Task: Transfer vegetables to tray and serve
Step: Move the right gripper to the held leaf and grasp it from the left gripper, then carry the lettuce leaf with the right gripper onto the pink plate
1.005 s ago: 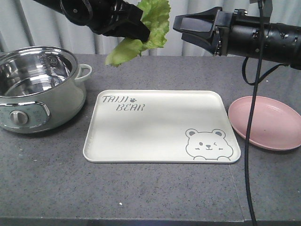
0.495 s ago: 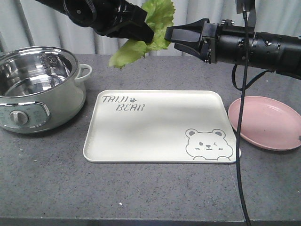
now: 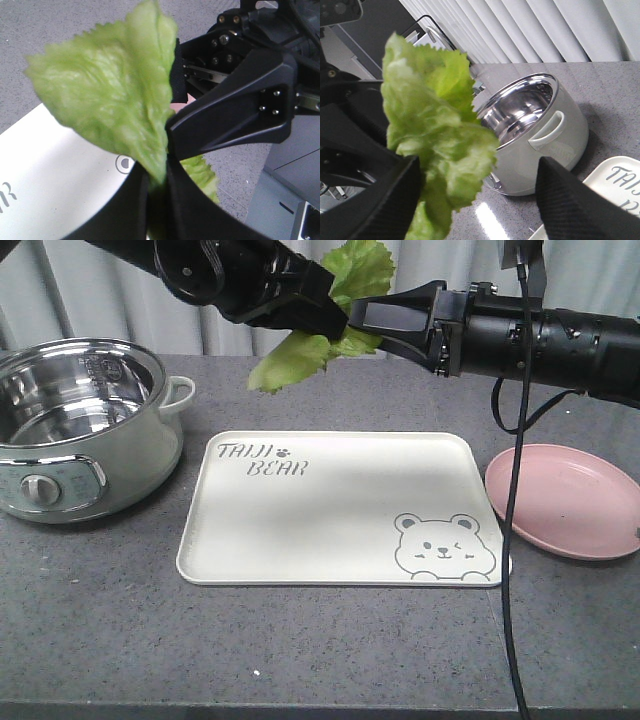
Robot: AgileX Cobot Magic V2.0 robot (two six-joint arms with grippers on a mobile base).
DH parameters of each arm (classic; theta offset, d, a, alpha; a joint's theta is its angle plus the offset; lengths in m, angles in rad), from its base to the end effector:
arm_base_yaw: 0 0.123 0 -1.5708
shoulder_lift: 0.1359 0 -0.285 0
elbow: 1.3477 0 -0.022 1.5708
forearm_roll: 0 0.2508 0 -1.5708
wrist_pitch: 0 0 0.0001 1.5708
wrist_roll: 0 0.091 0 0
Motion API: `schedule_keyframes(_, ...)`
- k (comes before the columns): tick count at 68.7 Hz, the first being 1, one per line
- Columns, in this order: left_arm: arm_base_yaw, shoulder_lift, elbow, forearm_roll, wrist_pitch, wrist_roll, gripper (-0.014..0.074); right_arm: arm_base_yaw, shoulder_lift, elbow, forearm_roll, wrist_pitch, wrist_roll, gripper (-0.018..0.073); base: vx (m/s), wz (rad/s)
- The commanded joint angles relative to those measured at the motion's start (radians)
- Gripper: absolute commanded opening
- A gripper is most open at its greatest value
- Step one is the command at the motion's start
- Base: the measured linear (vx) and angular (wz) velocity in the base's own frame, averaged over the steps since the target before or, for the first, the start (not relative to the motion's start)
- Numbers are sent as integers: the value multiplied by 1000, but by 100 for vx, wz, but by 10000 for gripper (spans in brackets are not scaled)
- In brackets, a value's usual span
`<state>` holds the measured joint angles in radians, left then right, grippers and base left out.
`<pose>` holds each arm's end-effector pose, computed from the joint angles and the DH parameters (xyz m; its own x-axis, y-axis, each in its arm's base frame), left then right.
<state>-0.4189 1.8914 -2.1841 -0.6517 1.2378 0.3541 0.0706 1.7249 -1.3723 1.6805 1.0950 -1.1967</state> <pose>0.3472 -0.2117 0.4397 -0.5617 0.3483 -0.7504 0.7715 0.5480 -0.3231 0.3651 0.1065 0.3492 -0.5689 0.2287 -0.7900 -0.7163 0.3341 0.6126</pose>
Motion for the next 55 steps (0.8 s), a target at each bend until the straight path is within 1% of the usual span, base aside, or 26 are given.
schedule_keyframes(1,-7,-32,-29,-55,-40,-4,-7,-1,-42,-28,138,42,-12,437,0,0)
schedule_keyframes(9,-7,-19,-29,-52,-12,-8,-7,-2,-42,-28,138,43,-12,320,0,0)
schedule_keyframes(15,-7,-14,-29,-53,5,-8,-7,-2,-42,-28,138,44,-12,182,0,0)
schedule_keyframes(19,-7,-13,-29,-52,8,-8,-7,-2,-42,-28,138,44,-12,73,0,0)
schedule_keyframes(24,-7,-13,-29,-52,8,-9,-6,-2,-42,-28,138,44,-12,-17,0,0)
schedule_keyframes(36,-7,-14,-29,-53,6,-9,6,-2,-42,-28,138,48,-12,-10,0,0)
schedule_keyframes(42,-7,-15,-29,-55,6,-12,34,-2,-42,-28,138,48,-12,-10,0,0)
schedule_keyframes(49,-7,-20,-29,-55,9,-47,96,-2,-42,-28,138,48,-12,-8,0,0)
schedule_keyframes(55,-7,-31,-29,-54,9,-63,181,-2,-42,-28,138,48,-12,-6,0,0)
